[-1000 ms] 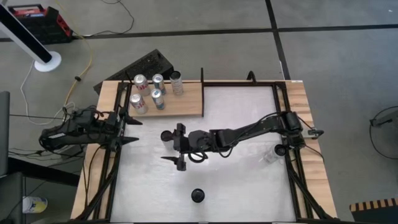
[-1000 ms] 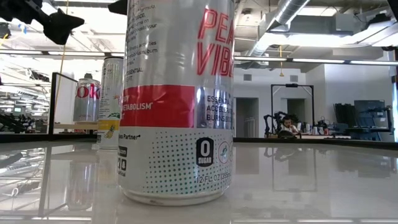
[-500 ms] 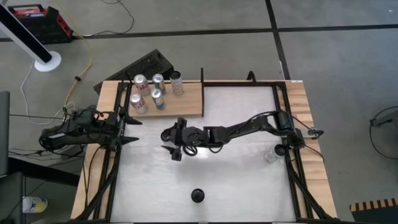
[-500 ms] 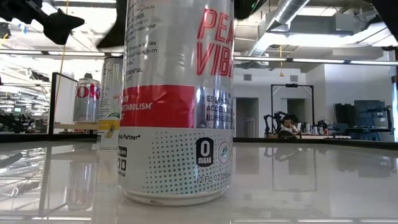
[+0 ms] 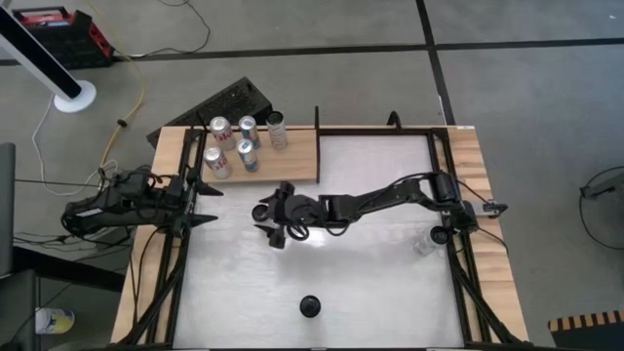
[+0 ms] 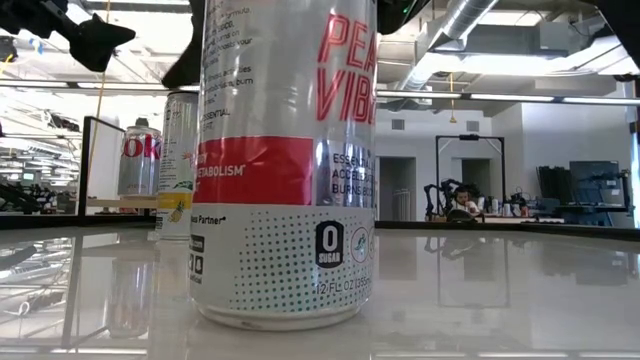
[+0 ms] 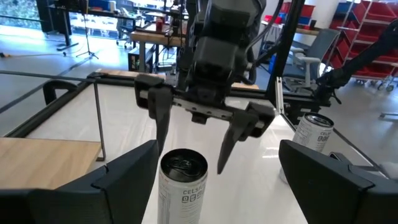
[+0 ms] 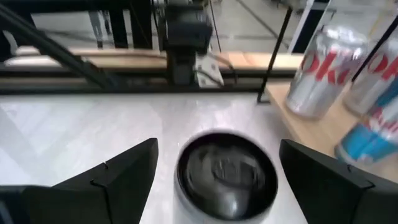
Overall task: Place canned beverage on shelf
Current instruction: Put the white and yellow soda can aligned with the other white and yellow soda can on the shelf
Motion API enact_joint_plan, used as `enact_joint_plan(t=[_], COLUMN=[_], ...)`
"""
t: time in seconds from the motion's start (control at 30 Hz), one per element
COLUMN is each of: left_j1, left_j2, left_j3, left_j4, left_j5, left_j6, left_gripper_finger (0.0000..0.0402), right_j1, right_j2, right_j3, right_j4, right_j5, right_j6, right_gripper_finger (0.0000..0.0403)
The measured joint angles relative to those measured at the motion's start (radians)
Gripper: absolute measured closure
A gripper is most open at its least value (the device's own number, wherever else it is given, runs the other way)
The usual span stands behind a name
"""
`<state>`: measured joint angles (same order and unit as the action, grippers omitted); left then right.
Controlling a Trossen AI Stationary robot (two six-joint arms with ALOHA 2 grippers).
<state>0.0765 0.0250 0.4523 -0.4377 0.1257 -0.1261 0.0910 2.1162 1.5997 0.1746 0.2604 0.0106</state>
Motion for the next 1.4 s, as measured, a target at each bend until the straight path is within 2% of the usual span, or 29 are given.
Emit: enact_joint_plan(t=[0.63, 0.73, 1.0, 1.27, 1.4], left_j1=[0.000, 0.000, 0.000, 0.000, 0.000], left_j2=[0.000, 0.000, 0.000, 0.000, 0.000], left_j3=[0.000, 0.000, 0.000, 0.001, 0.001], left_j4=[0.000, 0.000, 0.000, 0.001, 0.001], left_j5=[0.000, 0.000, 0.000, 0.000, 0.000], left_j6=[-0.002, -0.002, -0.002, -0.002, -0.002], left_gripper_finger=[0.0084, 0.0084, 0.0084, 0.0084, 0.0084], right_j1=[-0.021, -0.022, -0.022, -0.022, -0.021], right_j2=[0.001, 0.001, 0.001, -0.008, -0.010], right_j3=[0.000, 0.000, 0.000, 0.000, 0.049], right_j4=[-0.072, -0.073, -0.073, -0.062, -0.074], right_j5=[-0.017, -0.027, -0.030, -0.028, 0.009], right_j6=[0.053, 0.053, 0.053, 0.053, 0.052], right_gripper_finger=[0.0044, 0.0055, 0.0123, 0.0127, 0.0127])
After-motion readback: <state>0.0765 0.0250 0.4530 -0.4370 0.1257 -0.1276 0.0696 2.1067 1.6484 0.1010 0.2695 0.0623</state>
